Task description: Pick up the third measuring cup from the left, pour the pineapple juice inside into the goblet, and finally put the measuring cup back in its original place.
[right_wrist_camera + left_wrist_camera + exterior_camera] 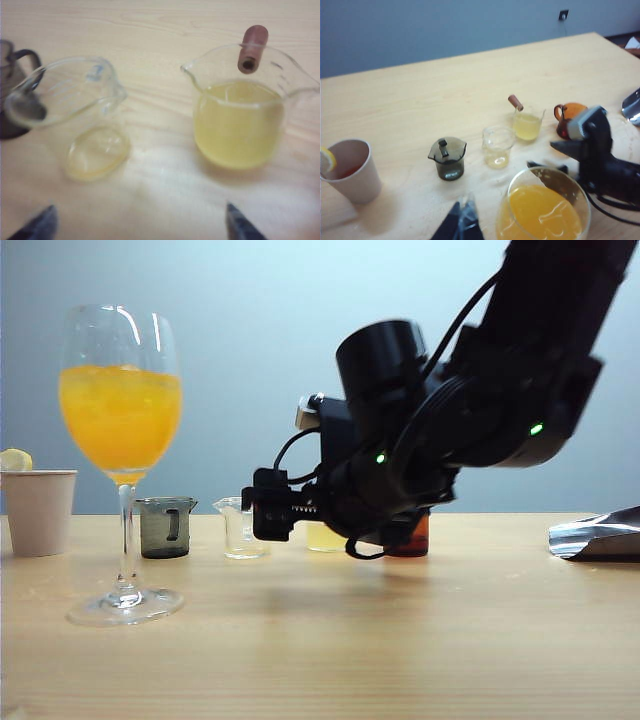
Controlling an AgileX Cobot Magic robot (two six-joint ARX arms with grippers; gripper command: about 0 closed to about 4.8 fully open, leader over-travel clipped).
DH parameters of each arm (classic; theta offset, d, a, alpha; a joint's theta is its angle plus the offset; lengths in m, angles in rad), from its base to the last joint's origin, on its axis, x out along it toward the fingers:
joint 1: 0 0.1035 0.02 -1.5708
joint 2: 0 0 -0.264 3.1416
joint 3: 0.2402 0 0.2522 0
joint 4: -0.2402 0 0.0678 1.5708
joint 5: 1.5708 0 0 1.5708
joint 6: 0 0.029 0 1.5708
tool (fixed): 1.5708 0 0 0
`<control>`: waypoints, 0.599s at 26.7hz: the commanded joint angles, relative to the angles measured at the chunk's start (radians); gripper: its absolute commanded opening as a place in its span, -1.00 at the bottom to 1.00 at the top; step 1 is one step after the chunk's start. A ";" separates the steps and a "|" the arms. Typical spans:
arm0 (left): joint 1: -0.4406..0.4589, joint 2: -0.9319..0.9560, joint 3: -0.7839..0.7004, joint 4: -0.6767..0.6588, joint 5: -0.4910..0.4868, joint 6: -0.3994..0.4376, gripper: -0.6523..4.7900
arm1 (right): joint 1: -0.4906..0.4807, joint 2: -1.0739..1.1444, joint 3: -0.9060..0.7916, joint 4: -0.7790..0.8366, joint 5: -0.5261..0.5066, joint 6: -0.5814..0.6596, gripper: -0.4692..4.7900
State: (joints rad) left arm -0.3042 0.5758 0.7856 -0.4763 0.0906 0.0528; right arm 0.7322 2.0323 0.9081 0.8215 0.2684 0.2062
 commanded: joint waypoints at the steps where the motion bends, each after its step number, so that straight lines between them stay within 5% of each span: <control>1: 0.000 -0.002 0.004 0.000 0.003 0.004 -0.78 | -0.009 0.031 0.053 -0.010 0.021 -0.001 1.00; 4: 0.000 -0.002 0.011 -0.054 0.108 0.098 -0.78 | -0.035 0.068 0.109 -0.034 0.077 -0.002 1.00; 16: 0.000 -0.002 0.011 -0.070 0.112 0.096 -0.78 | -0.071 0.200 0.277 -0.039 0.079 -0.019 1.00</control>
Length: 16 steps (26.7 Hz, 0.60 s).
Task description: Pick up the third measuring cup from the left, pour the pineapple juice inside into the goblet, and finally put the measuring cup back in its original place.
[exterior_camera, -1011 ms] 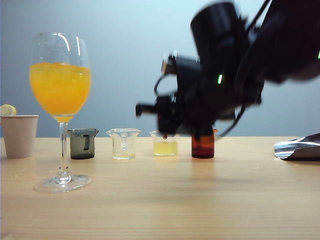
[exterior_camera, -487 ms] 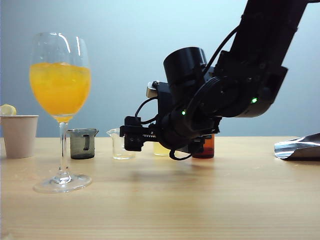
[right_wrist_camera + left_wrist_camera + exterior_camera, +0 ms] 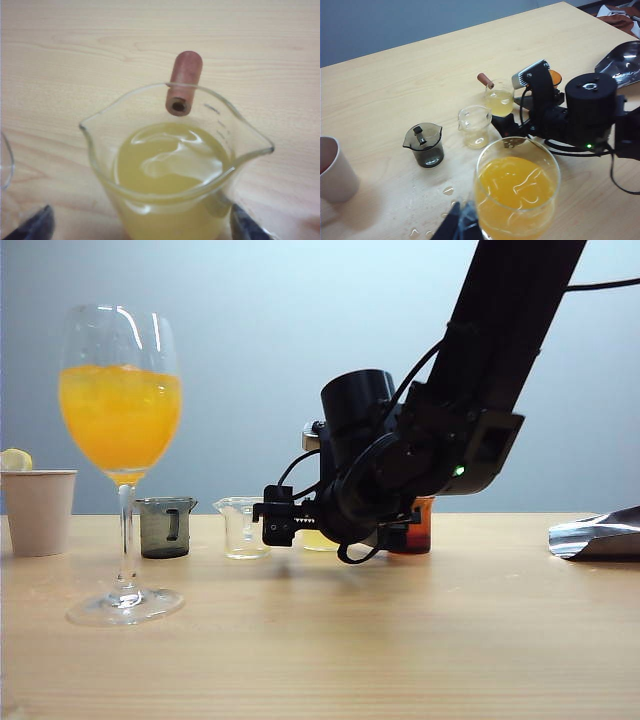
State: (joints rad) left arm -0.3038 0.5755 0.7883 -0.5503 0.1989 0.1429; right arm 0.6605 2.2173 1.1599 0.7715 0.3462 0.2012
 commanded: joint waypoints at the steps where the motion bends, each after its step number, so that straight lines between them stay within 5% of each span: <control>1: 0.000 -0.002 0.009 0.001 0.004 0.006 -0.78 | 0.001 0.024 0.038 0.011 0.003 -0.023 1.00; 16: 0.000 -0.002 0.009 -0.018 0.007 -0.002 -0.78 | -0.041 0.084 0.104 0.019 0.037 -0.022 1.00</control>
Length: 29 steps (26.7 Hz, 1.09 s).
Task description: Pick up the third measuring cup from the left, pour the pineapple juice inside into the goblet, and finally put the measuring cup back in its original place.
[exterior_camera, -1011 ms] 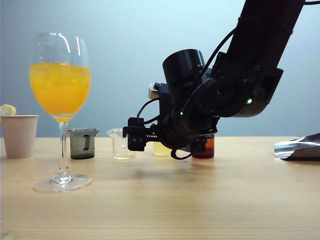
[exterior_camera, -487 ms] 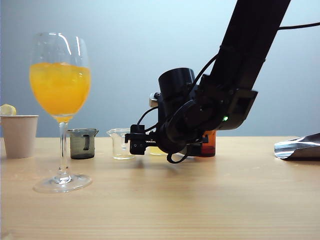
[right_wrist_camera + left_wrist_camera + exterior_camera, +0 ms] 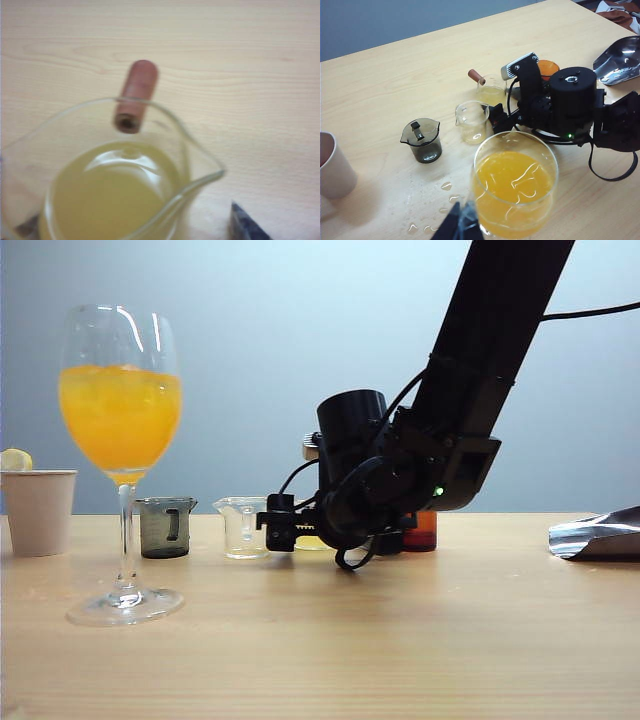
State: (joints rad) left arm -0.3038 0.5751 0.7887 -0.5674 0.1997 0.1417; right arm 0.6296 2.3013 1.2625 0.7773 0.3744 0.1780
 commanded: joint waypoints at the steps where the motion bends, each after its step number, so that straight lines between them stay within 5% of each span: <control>1: 0.000 -0.002 0.008 -0.001 0.006 -0.001 -0.78 | -0.014 0.000 0.001 0.018 0.005 0.002 1.00; 25: 0.000 -0.001 0.008 -0.030 0.003 0.000 -0.78 | -0.024 0.000 0.002 0.043 -0.040 -0.021 1.00; 29: 0.000 -0.001 0.008 -0.099 0.003 0.000 -0.78 | -0.034 0.007 0.092 -0.106 -0.045 -0.023 1.00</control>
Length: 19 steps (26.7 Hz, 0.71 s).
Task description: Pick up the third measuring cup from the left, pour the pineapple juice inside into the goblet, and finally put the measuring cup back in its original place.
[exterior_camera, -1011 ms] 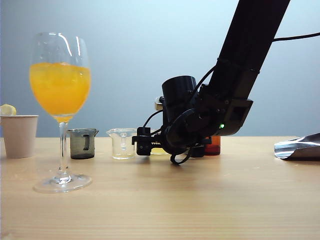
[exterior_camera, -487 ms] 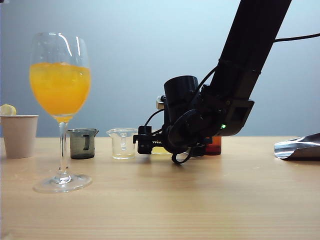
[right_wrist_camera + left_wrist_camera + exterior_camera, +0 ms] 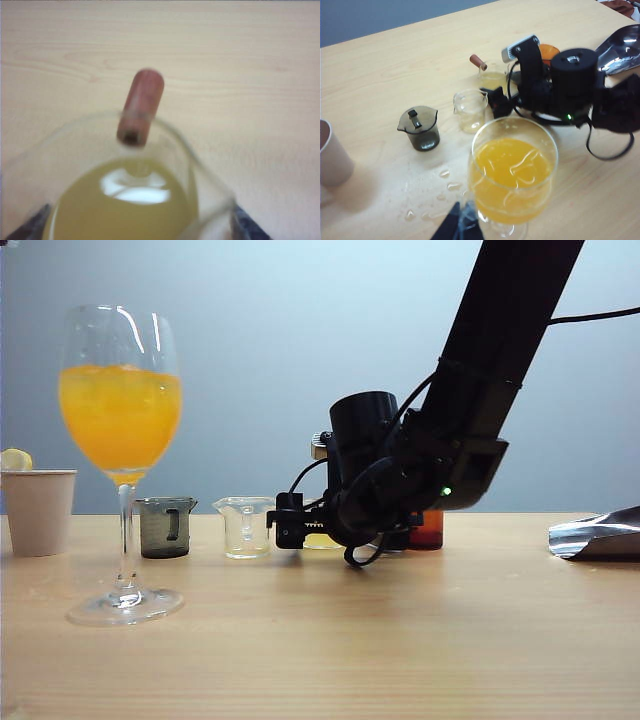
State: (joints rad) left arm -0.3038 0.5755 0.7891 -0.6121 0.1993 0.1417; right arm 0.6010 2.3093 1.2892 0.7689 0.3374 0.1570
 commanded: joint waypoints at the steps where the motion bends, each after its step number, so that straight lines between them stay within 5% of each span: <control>1: 0.000 -0.002 0.007 -0.062 0.003 0.000 -0.78 | -0.006 0.006 0.080 -0.105 -0.008 -0.003 1.00; 18: 0.000 -0.002 0.007 -0.059 0.003 0.001 -0.78 | -0.008 0.043 0.098 -0.040 -0.019 0.008 1.00; 19: 0.000 -0.002 0.007 -0.060 0.003 0.001 -0.78 | -0.008 0.043 0.098 -0.041 -0.019 0.009 0.87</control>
State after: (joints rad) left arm -0.3038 0.5758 0.7895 -0.6804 0.1993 0.1421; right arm 0.5922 2.3554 1.3865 0.7086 0.3187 0.1612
